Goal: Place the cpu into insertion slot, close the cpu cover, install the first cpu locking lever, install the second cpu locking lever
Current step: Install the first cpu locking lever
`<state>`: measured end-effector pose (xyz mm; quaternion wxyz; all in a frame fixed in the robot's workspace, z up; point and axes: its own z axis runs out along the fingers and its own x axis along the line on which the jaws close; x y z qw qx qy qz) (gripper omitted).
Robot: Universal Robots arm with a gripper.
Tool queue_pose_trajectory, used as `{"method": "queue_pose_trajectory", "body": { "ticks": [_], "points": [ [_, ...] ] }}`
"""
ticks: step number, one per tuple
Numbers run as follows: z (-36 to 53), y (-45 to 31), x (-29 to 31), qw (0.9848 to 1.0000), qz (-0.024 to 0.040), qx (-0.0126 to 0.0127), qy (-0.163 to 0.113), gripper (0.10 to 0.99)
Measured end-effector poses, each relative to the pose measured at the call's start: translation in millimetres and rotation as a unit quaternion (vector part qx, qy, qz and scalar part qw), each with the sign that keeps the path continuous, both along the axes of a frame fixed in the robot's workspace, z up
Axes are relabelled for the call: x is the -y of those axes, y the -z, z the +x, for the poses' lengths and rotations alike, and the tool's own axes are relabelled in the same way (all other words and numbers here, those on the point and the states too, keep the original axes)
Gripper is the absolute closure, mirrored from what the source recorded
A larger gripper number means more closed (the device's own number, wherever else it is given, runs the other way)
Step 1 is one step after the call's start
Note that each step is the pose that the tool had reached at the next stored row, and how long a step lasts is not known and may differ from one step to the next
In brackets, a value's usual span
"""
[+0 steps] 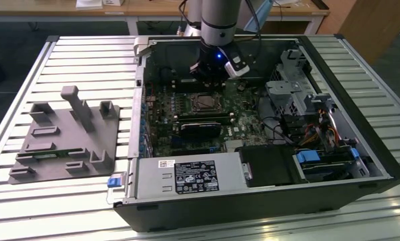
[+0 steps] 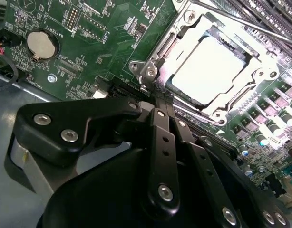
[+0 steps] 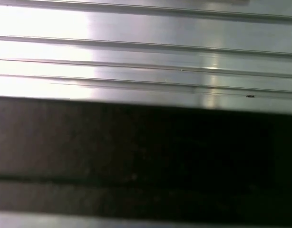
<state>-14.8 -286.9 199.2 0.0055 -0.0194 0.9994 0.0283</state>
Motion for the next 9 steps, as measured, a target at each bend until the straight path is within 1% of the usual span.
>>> {"method": "queue_pose_trajectory", "body": {
  "ticks": [1,4,7,9],
  "points": [
    [0.3,0.8,-0.3,1.0000,0.0002,0.0005,0.000,0.980],
    [0.2,0.8,-0.1,1.0000,-0.0005,0.0003,0.000,0.980],
    [0.2,-2.9,-0.1,1.0000,-0.0005,0.0003,0.000,0.980],
    [0.3,-3.3,-0.2,1.0000,-0.0008,0.0004,0.000,0.980]
  ]
}}
